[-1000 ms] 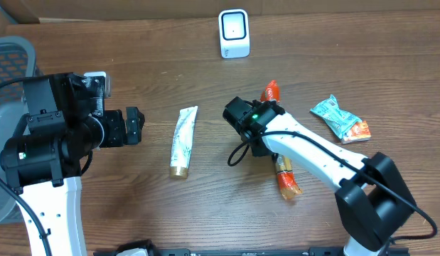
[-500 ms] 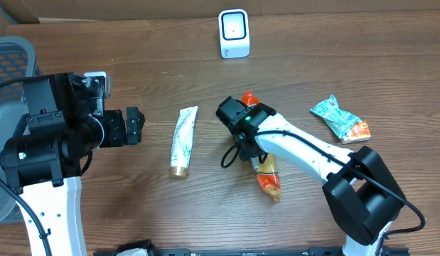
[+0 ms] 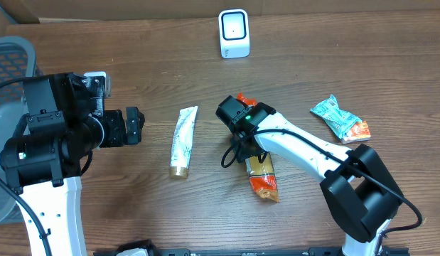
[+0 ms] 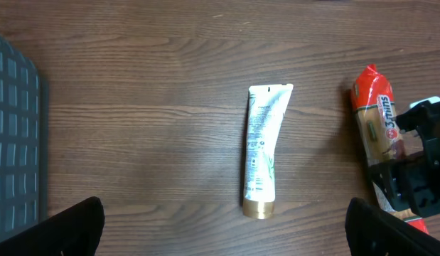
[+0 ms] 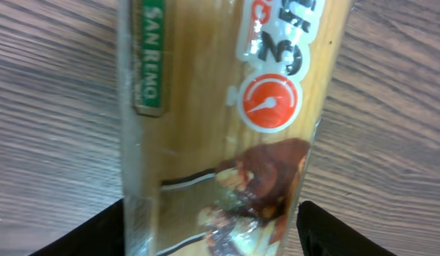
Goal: Scan the item barcode
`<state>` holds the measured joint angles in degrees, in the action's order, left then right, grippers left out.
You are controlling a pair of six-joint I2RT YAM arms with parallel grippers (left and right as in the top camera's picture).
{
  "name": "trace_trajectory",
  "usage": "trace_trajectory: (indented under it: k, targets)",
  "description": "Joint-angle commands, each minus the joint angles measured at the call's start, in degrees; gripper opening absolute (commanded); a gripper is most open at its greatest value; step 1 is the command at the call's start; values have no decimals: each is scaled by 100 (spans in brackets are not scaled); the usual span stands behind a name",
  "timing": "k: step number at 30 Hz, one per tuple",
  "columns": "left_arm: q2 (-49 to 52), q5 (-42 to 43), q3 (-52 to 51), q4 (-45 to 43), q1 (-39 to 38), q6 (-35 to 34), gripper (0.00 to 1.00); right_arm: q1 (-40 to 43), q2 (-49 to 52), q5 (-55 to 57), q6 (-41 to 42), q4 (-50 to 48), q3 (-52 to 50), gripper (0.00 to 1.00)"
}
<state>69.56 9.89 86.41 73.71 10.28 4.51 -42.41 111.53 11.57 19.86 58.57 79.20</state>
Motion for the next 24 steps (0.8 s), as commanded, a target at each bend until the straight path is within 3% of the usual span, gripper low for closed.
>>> trace_trajectory:
  k: [1, 4, 11, 14, 16, 18, 24]
  targets:
    - [20, 63, 96, -22, 28, 66, 100, 50, 68, 586, -81, 33, 138, 72]
    - [20, 63, 96, -22, 28, 66, 100, 175, 68, 861, -79, 76, 138, 70]
    - [20, 63, 96, -22, 28, 68, 99, 603, 68, 844, -85, 162, 138, 53]
    - [20, 63, 96, -22, 28, 66, 100, 863, 68, 433, -334, 162, 142, 35]
    - [20, 63, 96, -22, 28, 66, 100, 1045, 68, -79, -730, 153, 144, 12]
    - [20, 63, 96, -22, 28, 66, 100, 1165, 68, -295, -927, 151, 144, 4]
    - [20, 63, 96, -22, 28, 66, 100, 1287, 7, -782, -1147, 208, 232, 4]
